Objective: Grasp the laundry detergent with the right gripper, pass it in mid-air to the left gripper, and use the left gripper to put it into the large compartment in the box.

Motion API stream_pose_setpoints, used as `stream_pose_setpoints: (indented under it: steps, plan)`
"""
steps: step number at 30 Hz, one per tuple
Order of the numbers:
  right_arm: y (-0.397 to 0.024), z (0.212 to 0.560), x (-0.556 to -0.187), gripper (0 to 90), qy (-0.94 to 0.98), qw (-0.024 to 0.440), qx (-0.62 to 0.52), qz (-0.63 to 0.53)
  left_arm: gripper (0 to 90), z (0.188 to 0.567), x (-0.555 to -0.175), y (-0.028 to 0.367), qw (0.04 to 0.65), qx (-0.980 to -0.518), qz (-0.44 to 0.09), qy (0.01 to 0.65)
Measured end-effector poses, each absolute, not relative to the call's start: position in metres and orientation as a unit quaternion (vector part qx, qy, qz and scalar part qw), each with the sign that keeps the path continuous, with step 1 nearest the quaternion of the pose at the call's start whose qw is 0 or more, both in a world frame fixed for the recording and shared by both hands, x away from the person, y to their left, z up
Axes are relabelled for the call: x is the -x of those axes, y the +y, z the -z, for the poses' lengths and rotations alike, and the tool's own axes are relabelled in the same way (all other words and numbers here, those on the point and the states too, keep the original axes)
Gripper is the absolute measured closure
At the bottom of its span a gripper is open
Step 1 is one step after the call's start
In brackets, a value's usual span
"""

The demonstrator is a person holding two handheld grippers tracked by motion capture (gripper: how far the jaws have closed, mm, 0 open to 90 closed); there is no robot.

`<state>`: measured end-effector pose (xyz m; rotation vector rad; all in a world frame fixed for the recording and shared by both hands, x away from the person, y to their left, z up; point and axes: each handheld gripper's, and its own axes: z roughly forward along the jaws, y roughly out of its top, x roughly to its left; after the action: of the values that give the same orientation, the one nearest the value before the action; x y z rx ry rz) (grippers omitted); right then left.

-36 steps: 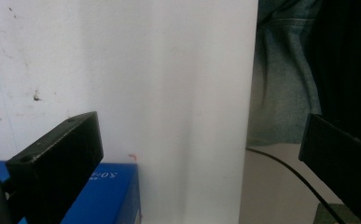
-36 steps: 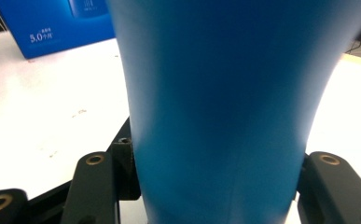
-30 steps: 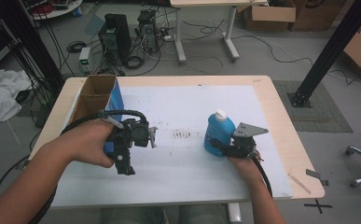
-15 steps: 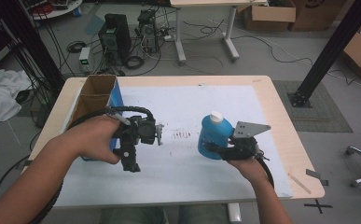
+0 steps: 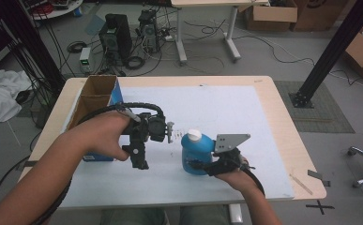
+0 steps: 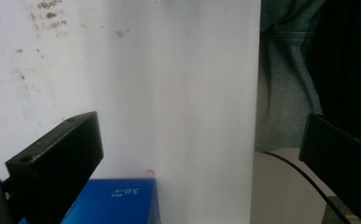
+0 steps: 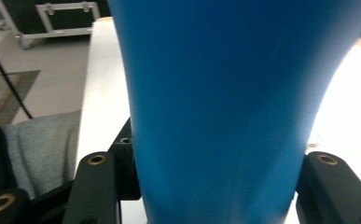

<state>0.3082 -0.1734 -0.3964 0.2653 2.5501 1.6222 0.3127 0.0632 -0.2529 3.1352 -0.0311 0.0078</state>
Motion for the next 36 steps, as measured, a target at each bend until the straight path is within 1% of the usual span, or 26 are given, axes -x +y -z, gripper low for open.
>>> stream_pose_setpoints:
  steps: [5, 15, 26, 31, 36]
  plan:
    - [-0.154, 0.402, -0.306, 44.4, 0.836, 0.035, -0.070, -0.543, 0.1, 0.252, -0.312, 0.057, 0.002, -1.000, -0.003, -0.013]
    - [-0.116, 0.404, -0.308, 44.5, 0.836, 0.013, -0.038, -0.547, 0.1, 0.249, -0.311, 0.050, 0.004, -1.000, -0.004, -0.019]
    - [-0.084, 0.395, -0.314, 44.5, 0.837, 0.001, -0.016, -0.547, 0.1, 0.250, -0.311, 0.046, 0.004, -1.000, -0.009, -0.019]
    - [-0.075, 0.391, -0.316, 44.5, 0.835, 0.006, -0.007, -0.550, 0.7, 0.251, -0.311, 0.044, 0.002, -1.000, -0.013, -0.018]
    - [-0.073, 0.388, -0.317, 44.5, 0.834, 0.006, -0.005, -0.552, 4.9, 0.251, -0.312, 0.045, -0.001, -1.000, -0.021, -0.017]
